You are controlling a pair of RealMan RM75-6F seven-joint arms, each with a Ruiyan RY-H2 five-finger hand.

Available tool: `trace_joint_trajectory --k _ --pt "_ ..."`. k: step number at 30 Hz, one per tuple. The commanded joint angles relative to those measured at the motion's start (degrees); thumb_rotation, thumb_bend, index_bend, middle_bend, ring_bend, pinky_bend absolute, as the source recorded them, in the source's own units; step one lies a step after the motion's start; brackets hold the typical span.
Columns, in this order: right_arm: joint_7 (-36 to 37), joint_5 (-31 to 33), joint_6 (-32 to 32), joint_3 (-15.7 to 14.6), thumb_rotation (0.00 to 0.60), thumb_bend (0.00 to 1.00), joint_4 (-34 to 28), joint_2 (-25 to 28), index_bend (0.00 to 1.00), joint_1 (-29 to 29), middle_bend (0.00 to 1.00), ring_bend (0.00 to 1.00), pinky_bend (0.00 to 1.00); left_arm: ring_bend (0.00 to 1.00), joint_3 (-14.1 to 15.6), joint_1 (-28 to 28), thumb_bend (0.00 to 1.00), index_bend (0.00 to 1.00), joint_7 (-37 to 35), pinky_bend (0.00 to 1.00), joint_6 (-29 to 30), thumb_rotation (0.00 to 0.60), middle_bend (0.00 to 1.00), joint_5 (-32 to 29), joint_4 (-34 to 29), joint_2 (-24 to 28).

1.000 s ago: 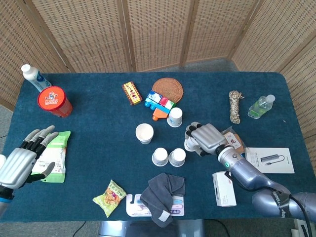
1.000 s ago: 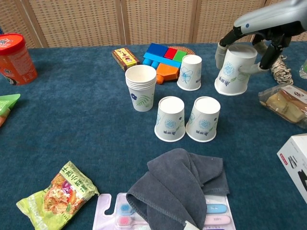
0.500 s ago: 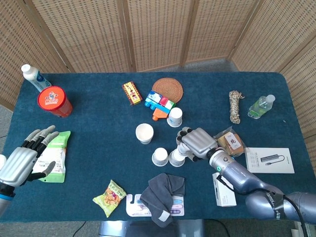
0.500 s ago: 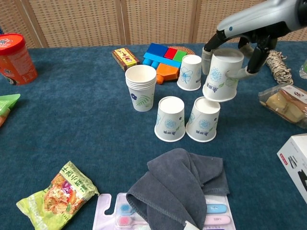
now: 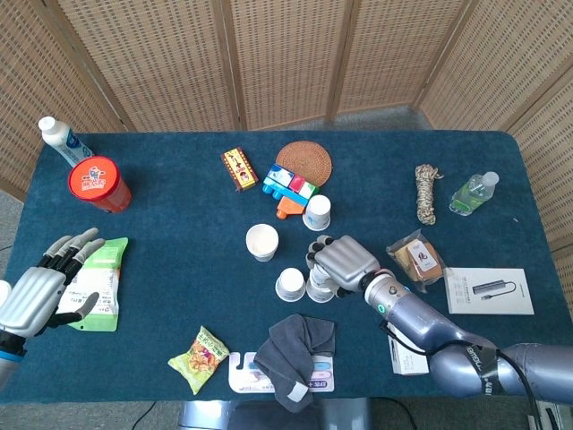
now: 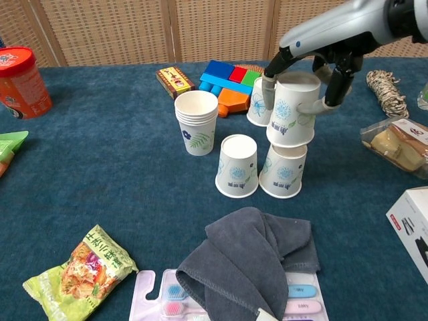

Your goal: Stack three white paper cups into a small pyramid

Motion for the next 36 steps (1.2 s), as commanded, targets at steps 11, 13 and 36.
trace_joint_trajectory --k 11,13,36 --pt "-2.35 4.55 1.53 -1.35 0.6 0.53 -0.61 -2.52 0.35 4.58 0.21 0.13 0.67 0.0 0.19 0.06 0.47 0.0 -1.51 0.05 0.11 0.6 0.0 0.09 1.47 -0.48" --pt "-2.61 5.11 1.87 -1.5 0.6 0.53 -0.83 -2.74 0.35 5.17 0.21 0.13 0.67 0.0 0.22 0.1 0.47 0.0 -1.78 0.05 0.22 0.6 0.0 0.14 1.69 -0.49" --pt "-3.38 8.5 3.54 -2.83 0.6 0.53 -0.02 -5.61 0.34 8.79 0.21 0.13 0.67 0.0 0.6 0.37 0.47 0.0 -3.31 0.05 0.7 0.6 0.0 0.45 3.15 -0.75"
